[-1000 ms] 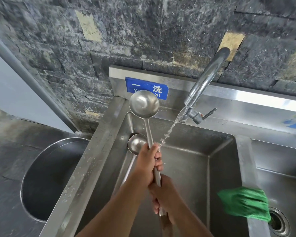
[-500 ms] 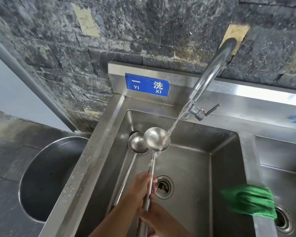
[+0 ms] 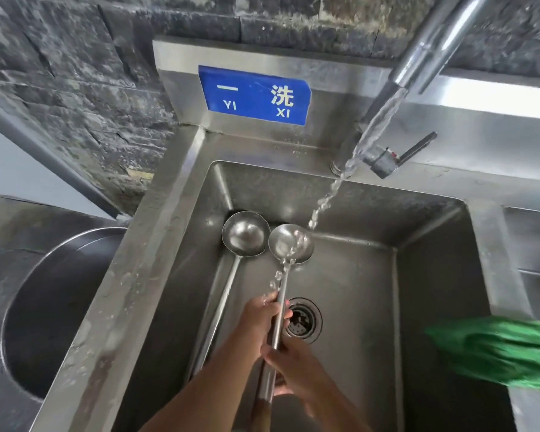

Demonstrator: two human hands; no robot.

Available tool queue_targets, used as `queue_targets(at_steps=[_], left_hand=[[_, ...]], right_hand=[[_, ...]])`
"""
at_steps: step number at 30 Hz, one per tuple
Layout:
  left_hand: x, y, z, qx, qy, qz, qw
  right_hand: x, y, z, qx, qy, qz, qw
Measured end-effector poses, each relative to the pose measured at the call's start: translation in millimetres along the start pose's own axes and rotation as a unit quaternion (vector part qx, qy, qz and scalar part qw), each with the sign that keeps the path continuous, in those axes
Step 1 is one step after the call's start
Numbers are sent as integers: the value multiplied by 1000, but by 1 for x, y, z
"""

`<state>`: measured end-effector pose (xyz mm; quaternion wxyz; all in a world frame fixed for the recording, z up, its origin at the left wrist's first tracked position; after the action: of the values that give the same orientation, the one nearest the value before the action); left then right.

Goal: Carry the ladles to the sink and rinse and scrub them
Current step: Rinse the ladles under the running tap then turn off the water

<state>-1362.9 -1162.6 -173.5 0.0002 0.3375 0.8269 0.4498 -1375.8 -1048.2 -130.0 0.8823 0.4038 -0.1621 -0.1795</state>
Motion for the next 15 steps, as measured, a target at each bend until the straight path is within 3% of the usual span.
queue_targets(at_steps=[5, 10, 13, 15], left_hand=[[-8, -4, 14, 18, 17, 11, 1000], [-16, -9, 22, 24, -36, 13, 999], [-18, -13, 20, 32, -176, -33, 983], [-18, -14, 14, 64, -324, -68, 942]], right_hand=[[3, -8, -17, 13, -7, -8, 1000], [7, -18, -26, 12, 36, -13, 999], [9, -25, -33, 15, 62, -22, 998], [9, -30, -37, 25, 89, -25, 995]])
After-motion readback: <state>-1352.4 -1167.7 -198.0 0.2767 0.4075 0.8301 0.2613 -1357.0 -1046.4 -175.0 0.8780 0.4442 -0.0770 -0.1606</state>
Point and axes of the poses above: each hand's wrist, its own y-axis away from the middle knuckle, its own x-axis out of the palm, z = x × y, the point moved 3 cm from there along -y, towards the middle knuckle, and after that the axes turned 8 degrees about z, right-handed, at the moved point
